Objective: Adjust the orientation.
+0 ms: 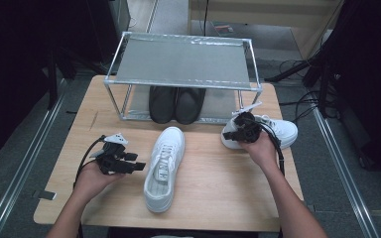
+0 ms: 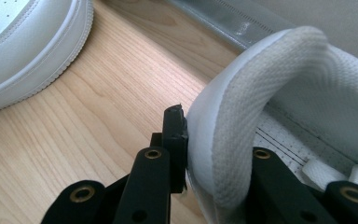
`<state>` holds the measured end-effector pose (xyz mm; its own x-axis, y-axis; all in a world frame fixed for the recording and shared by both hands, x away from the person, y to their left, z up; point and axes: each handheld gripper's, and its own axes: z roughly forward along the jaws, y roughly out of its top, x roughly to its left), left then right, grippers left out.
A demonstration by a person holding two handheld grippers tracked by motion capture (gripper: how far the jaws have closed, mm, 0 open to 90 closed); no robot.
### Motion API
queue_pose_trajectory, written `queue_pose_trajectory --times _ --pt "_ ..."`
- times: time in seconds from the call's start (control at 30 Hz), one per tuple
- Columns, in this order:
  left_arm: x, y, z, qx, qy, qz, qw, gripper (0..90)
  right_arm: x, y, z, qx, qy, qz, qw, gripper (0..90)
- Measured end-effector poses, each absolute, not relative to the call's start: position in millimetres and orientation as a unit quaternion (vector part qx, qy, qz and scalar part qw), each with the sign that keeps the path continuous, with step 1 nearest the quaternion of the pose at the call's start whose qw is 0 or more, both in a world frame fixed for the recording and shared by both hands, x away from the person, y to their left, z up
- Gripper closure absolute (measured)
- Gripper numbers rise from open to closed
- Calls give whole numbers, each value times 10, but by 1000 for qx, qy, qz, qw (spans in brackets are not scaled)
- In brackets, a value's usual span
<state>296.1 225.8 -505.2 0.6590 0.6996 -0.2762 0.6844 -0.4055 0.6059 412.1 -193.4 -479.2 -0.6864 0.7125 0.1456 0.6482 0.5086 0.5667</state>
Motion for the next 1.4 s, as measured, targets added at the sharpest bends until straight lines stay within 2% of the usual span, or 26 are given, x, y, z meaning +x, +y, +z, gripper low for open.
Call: queue_pose_trajectory --times 0.57,1.03,1.4 --pt "3032 2239 -5042 841 406 8 358 434 3777 -1797 -4647 355 887 278 102 775" --pt "3174 2217 -5009 834 404 0 375 435 3407 -1650 -4552 332 898 270 101 772" --pt "3280 2123 -5004 839 394 -6 374 434 3096 -1323 -4568 292 915 270 67 767"
